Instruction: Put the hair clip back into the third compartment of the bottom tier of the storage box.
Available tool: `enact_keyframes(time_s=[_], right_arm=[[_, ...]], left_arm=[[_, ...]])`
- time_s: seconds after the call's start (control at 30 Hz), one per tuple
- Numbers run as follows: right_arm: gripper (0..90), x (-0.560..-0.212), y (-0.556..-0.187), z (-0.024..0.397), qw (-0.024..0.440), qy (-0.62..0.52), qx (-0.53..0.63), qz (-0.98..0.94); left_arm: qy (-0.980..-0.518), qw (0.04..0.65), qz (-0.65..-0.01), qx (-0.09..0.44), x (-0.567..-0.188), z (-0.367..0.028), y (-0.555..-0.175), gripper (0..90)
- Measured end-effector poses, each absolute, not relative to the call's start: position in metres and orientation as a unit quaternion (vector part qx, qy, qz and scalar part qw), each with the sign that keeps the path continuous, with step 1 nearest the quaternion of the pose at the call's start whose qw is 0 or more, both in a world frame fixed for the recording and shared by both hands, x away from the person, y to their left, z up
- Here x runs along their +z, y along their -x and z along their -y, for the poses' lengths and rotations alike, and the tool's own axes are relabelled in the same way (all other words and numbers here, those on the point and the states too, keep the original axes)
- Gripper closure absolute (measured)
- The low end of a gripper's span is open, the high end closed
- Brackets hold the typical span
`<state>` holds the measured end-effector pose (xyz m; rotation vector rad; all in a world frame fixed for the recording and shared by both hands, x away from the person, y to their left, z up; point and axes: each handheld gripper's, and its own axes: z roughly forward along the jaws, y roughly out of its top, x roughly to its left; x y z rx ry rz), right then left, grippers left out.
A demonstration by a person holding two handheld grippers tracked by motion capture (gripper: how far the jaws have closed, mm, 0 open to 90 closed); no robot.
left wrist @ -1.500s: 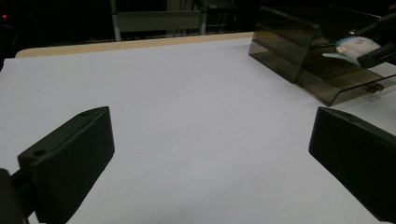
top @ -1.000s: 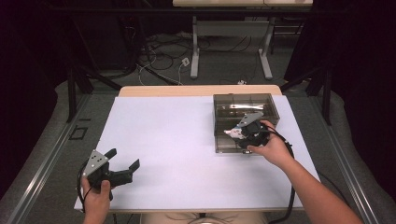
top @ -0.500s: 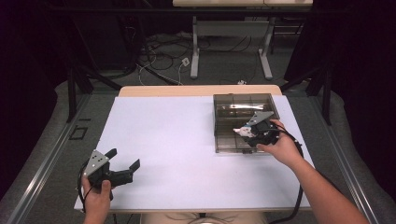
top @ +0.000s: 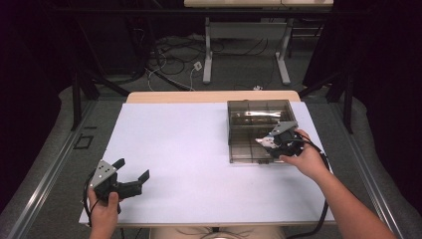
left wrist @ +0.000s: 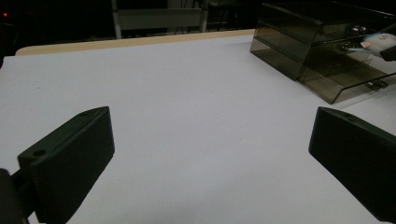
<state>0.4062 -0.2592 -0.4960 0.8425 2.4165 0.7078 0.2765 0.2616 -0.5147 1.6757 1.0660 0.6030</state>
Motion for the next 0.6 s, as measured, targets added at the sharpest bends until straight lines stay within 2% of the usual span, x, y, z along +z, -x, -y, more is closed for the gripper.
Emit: enact_keyframes(time_s=[0.6], right_arm=[[42.9,-0.503,-0.404,0.280,0.245,-0.326,0.244,-0.880]], left_arm=[[-0.694,0.509,-0.444,0.248,-0.515,-0.260,-0.277,0.4]])
